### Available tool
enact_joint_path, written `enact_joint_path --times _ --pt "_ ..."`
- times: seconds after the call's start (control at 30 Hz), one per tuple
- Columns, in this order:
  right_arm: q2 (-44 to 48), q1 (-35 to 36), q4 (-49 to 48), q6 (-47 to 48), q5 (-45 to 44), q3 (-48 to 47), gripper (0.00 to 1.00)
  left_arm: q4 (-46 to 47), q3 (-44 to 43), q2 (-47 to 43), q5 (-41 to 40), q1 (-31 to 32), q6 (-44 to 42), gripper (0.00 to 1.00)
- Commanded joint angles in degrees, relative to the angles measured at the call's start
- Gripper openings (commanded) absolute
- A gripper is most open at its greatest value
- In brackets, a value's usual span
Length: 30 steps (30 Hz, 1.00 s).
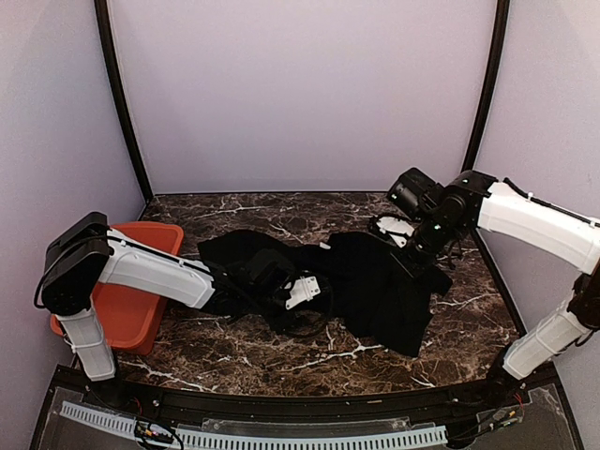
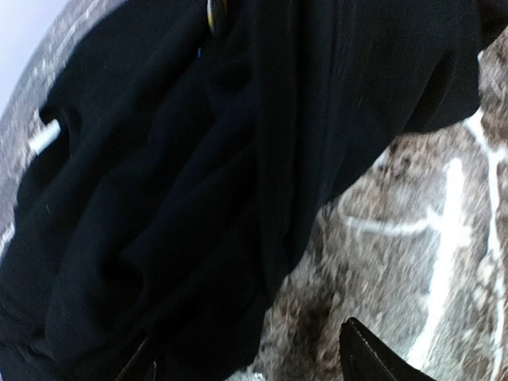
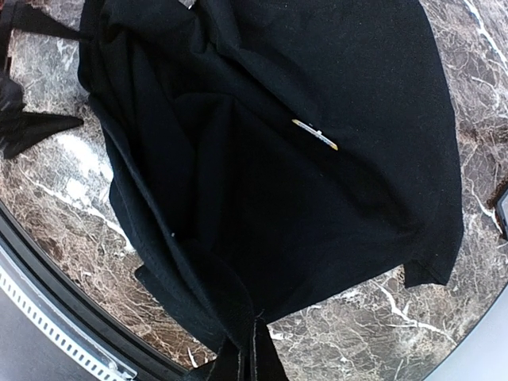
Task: Pin the brooch onto the clothing
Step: Flatten out the clothing with brooches at the center of the board.
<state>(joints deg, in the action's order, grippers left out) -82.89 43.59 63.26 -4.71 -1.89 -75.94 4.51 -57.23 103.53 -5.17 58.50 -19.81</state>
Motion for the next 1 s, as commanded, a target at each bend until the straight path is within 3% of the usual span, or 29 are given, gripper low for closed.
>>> enact_joint_path --times 0.0,0.13,0.3,0.53,0.7,0.97 --pt "1.3 -2.4 -2.2 -0.7 1.6 1.3 0.0 9.0 1.1 -2.1 3.3 0.9 -2.9 0.74" --pt "1.7 -4.8 -4.4 -0.4 6.5 2.2 0.0 12.6 2.7 -2.9 7.5 1.1 -3.6 0.72" --pt "0.8 -5.5 -5.4 -0.4 8.3 2.7 0.0 16.2 2.4 -2.1 7.0 2.2 -5.7 0.72" --pt "1.2 -5.5 -5.9 -0.4 9.2 2.8 0.0 14.5 -2.0 1.9 6.0 3.7 -7.7 0.7" --pt "1.3 -5.4 -5.9 -0.3 9.2 2.6 0.0 13.2 -4.1 5.1 1.4 4.2 -7.3 0.57" --pt "1.7 -5.7 -5.9 -0.2 8.4 2.8 0.0 11.5 -4.4 6.4 0.7 4.2 -6.8 0.36"
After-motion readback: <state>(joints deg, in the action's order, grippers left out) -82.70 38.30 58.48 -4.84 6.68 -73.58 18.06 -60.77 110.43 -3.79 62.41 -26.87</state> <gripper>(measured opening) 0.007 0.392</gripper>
